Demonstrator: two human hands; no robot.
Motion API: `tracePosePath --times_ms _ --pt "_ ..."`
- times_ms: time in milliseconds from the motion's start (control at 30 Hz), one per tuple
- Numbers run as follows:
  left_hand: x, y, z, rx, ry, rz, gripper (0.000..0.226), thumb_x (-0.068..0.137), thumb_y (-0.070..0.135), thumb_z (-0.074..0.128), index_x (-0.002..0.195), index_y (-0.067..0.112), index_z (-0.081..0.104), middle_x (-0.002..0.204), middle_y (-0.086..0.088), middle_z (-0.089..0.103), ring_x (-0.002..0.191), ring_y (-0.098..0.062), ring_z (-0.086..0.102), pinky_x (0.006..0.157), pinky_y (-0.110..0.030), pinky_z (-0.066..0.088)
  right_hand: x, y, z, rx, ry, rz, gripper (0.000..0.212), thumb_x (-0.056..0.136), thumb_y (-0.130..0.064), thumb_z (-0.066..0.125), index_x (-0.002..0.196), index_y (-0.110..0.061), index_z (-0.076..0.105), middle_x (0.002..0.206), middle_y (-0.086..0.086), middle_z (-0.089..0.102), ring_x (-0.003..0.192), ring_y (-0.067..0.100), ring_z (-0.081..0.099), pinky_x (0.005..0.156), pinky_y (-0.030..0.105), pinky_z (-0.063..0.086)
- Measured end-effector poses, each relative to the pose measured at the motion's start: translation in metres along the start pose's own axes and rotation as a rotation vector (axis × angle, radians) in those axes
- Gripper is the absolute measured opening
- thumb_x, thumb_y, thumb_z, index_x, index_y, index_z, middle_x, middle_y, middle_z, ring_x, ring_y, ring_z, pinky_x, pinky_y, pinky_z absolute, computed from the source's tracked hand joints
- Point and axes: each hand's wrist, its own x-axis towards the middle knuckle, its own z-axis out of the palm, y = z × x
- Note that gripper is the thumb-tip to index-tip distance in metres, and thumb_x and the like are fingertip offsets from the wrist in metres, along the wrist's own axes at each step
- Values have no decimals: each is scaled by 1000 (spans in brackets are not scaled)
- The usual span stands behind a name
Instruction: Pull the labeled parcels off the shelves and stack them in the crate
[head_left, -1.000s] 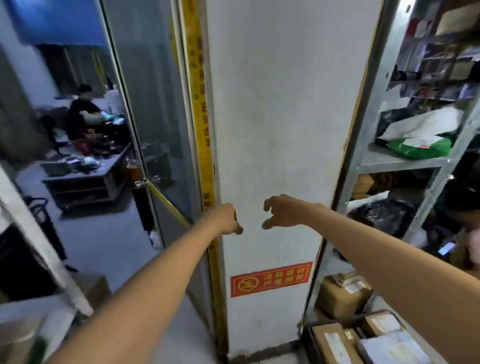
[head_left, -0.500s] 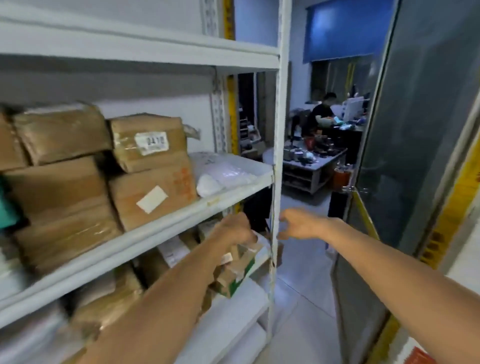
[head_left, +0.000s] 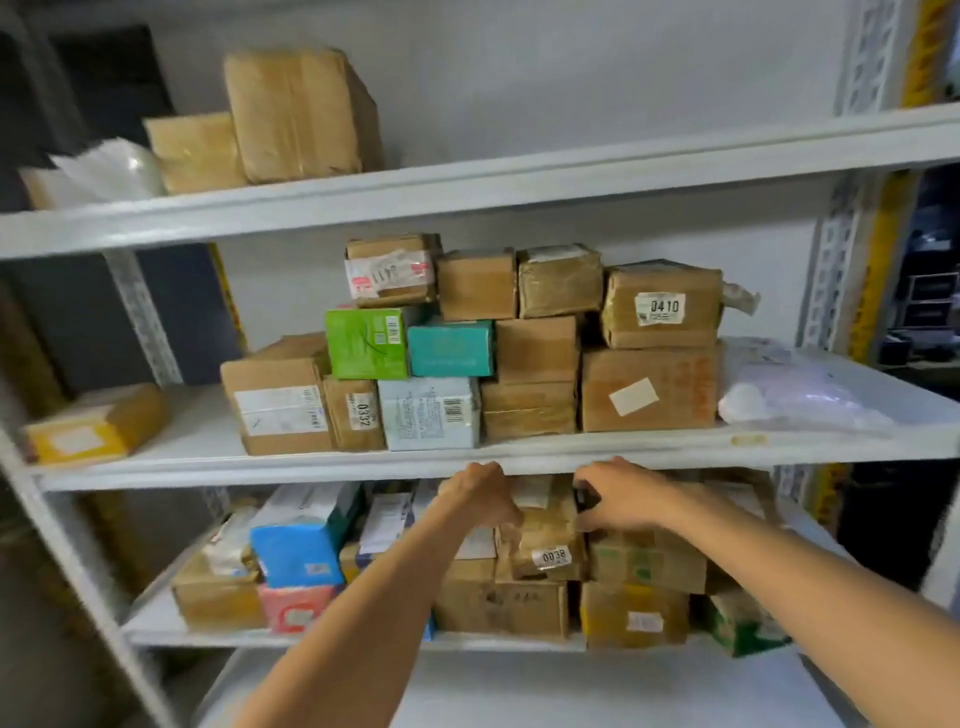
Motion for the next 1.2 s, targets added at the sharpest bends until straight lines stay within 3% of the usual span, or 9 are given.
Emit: tracePosePath --times_ms 133,267,333,467,600,733,900,1000,1200 --pt "-31 -68 -24 -17 35 -155 30 77 42 67 87 14 62 103 -9 62 84 -25 54 66 -31 42 21 -70 -1 -49 -15 -186 45 86 -43 66 120 -14 56 119 6 59 102 22 57 81 34 49" --pt "-66 -121 -45 -27 133 -279 45 80 41 66 116 13 65 117 -12 62 104 -31 60 76 -32 48 41 -137 -1 -59 5 -324 47 85 -42 67 120 -14 54 122 7 56 104 25 56 85 37 50" --pt "-82 -147 -56 -51 194 -346 45 81 39 68 119 15 64 121 -12 62 109 -31 61 85 -35 52 49 -168 -1 -36 19 -388 46 86 -42 67 120 -13 54 123 10 54 105 26 57 85 38 50" --pt "-100 -192 -75 -56 266 -396 37 87 38 62 118 17 62 119 -6 64 93 -20 61 69 -27 47 66 -220 -6 10 118 -474 53 89 -35 64 132 -8 47 131 14 50 114 29 54 81 27 42" --pt "-100 -225 -98 -145 320 -422 32 86 34 71 112 15 64 102 -1 64 80 -14 56 67 -23 47 91 -250 -16 73 133 -505 56 85 -35 70 131 -11 48 130 9 54 112 26 56 89 29 47" --pt "-73 -262 -127 -164 368 -421 35 82 35 75 109 15 67 106 -5 67 80 -17 59 68 -26 49 116 -269 -29 102 202 -492 55 82 -35 73 127 -12 53 127 6 58 113 24 56 93 33 48" --pt "-36 -305 -161 -153 412 -350 37 81 35 76 110 13 67 105 -6 69 85 -21 64 78 -33 57 151 -292 -44 125 289 -439 47 83 -27 72 124 -13 52 123 5 58 108 19 56 87 28 47" --pt "-16 -324 -171 -175 429 -327 35 81 34 76 109 13 69 101 -5 70 84 -21 66 73 -31 57 169 -301 -47 138 334 -385 50 85 -26 70 128 -12 49 124 6 54 112 20 52 94 32 46" --pt "4 -342 -169 -207 413 -314 35 81 33 77 110 16 70 101 -3 69 81 -19 65 70 -28 54 197 -315 -46 167 409 -289 39 86 -21 67 119 -8 50 121 10 52 110 24 50 85 31 44"
